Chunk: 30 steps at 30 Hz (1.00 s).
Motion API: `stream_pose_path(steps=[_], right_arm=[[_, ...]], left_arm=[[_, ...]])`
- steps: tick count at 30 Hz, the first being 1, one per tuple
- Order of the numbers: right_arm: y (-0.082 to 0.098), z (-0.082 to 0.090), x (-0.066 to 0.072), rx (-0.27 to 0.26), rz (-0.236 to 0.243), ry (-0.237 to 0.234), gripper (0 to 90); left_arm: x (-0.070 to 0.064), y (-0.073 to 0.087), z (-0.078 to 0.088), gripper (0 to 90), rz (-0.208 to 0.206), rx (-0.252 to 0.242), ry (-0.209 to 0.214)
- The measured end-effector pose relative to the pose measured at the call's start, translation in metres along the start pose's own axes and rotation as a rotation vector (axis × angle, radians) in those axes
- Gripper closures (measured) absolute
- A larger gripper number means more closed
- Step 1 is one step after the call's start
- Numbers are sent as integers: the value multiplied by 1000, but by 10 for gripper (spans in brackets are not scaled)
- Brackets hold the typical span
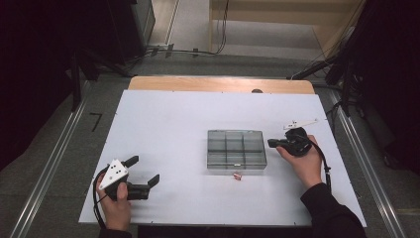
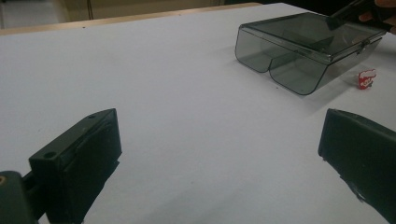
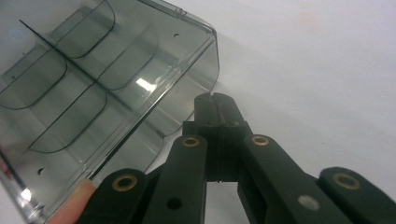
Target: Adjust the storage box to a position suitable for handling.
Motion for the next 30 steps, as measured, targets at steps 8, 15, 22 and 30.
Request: stream_pose_path(steps=[8, 15, 22, 30], right_arm=[[2, -13, -4, 23, -30, -9, 882], [2, -20, 3, 21, -11, -33, 882], [2, -20, 7, 26, -1, -9, 883], [0, -19, 13, 20, 15, -20, 883]], left_arm=[[0, 0, 0, 0, 0, 0, 3], [0, 0, 0, 0, -1, 0, 4], [0, 0, 0, 0, 0, 1, 6], [0, 0, -1, 0, 0, 4, 7]])
Point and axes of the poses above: each handheld gripper's, and its own axes: z roughly backward along the jaws, y roughly out of its underside, x roughly to its left, the point moved 3 cm from there along -z, roughly forward along the jaws, and after that the axes turned 3 degrees about z, right-handed, at the moved point
